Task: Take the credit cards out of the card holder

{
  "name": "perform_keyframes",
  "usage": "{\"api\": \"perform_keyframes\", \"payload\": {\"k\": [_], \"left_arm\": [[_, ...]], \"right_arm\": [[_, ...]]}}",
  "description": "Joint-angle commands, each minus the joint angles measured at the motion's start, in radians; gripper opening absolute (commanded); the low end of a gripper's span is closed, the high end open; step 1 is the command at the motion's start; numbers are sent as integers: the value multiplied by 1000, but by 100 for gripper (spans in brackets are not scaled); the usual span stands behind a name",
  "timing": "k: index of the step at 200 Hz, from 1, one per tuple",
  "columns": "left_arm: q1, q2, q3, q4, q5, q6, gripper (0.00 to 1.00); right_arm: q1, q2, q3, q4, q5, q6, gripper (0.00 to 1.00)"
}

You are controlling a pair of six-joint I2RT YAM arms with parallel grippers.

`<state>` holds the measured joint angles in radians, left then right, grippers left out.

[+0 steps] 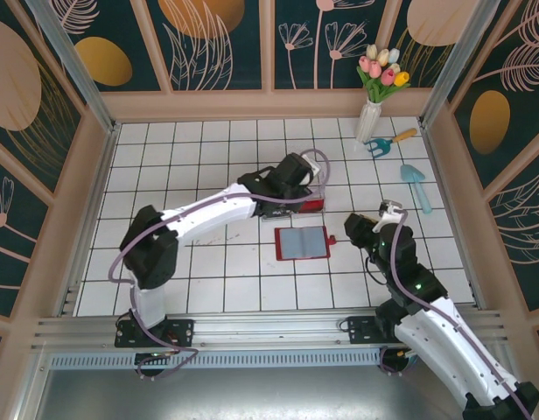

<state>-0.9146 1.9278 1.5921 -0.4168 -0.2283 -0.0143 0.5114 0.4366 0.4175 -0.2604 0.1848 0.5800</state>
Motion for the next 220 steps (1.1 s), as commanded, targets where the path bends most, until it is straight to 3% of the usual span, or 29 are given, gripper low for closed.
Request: {"api": "perform_keyframes", "payload": {"k": [1,101,112,123,140,146,220], "left_arm": [[-23,49,48,-76,-88,144,0],[-96,37,-37,8,-160,304,2],[-100,39,-40,16,-167,310,2],[-104,46,-39,19,-182,320,2],[-107,52,-40,25,-193,330,2],[-107,55,-39,28,-196,332,2],[-123,56,-50,55,-211,346,4]], "right_arm": [[-5,-14,-18,-45,51,27,34],[-4,-9,-37,-35,32,34,38],[-5,-9,-44,-31,25,39,46],[-5,-10,-50,-29,21,45,64],[-5,-11,-58,-33,27,59,84],[-4,-10,-61,-35,31,64,98],[-7,-11,-75,-46,64,102,99]]}}
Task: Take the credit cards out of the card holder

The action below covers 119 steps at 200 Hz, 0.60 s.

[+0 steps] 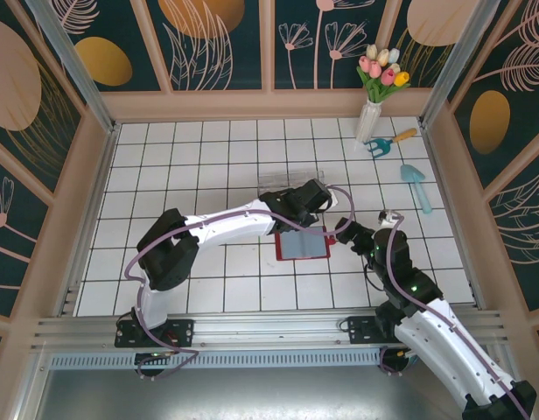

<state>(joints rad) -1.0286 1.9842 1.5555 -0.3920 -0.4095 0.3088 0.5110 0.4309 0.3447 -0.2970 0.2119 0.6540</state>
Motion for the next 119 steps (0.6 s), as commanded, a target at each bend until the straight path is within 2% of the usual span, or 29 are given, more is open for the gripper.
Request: {"api": "perform_keyframes", "payload": {"k": [1,62,119], "left_arm": [[-8,0,-14,30,-28,23,3],[-19,2,-37,40,-17,32,5],[-39,47,-35,49,-76,65,5]], "right_arm": [[-6,-5,-1,-10,38,29,99],[-6,-23,-2,-39,82,57,99],[-6,-95,-18,-74,123,99,99]]}}
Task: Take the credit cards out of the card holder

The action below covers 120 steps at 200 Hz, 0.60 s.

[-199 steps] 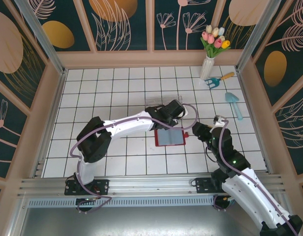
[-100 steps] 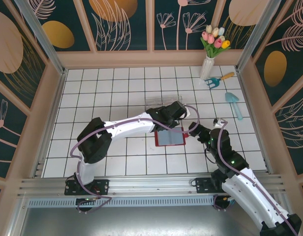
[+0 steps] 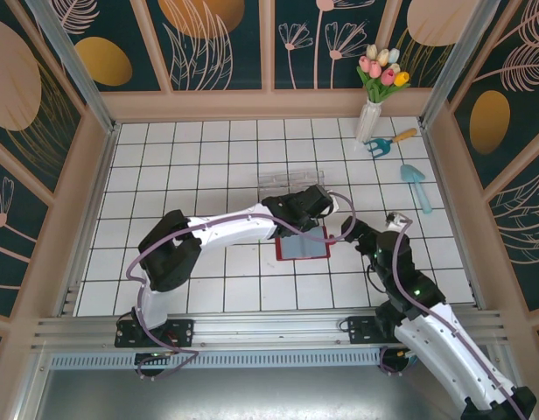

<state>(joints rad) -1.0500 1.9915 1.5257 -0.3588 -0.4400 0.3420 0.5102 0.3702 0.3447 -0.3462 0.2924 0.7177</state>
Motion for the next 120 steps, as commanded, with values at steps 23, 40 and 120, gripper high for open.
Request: {"api": "perform_keyframes", "payload": {"k": [23,40,120], "left_arm": [[-21,58,-3,23,-70,42,5],[-22,68,-1,29,-90,58,6],[-22,127,41,31,-121,89,6]], "right_arm": [[-6,-44,-24,-32,41,38,99],[-5,-44,-25,-39,39,39,99],[-6,-43,-35,-32,25,41,99]]}}
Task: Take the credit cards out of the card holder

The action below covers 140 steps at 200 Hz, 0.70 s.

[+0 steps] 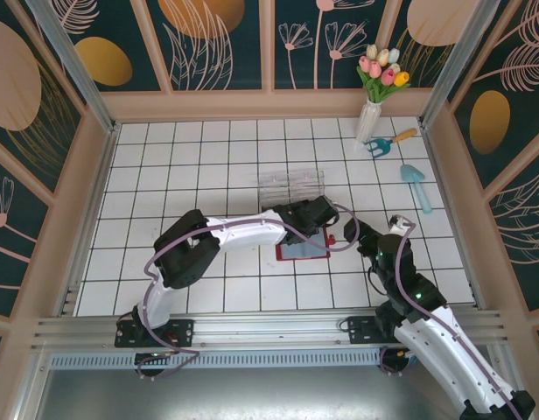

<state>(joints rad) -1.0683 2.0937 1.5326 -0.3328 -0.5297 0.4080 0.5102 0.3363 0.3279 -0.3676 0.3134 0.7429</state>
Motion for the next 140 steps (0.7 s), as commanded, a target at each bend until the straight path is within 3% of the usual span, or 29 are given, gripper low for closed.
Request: {"api": "perform_keyframes", "payload": {"k": [1,140], "left_arm": [[-4,25,34,5,-32,24,6],[-2,99,65,7,-51,48,8]], "right_arm": [[-6,-10,-18,-10,4,16,99],[-6,-10,-48,-2,-9,30,99]]}}
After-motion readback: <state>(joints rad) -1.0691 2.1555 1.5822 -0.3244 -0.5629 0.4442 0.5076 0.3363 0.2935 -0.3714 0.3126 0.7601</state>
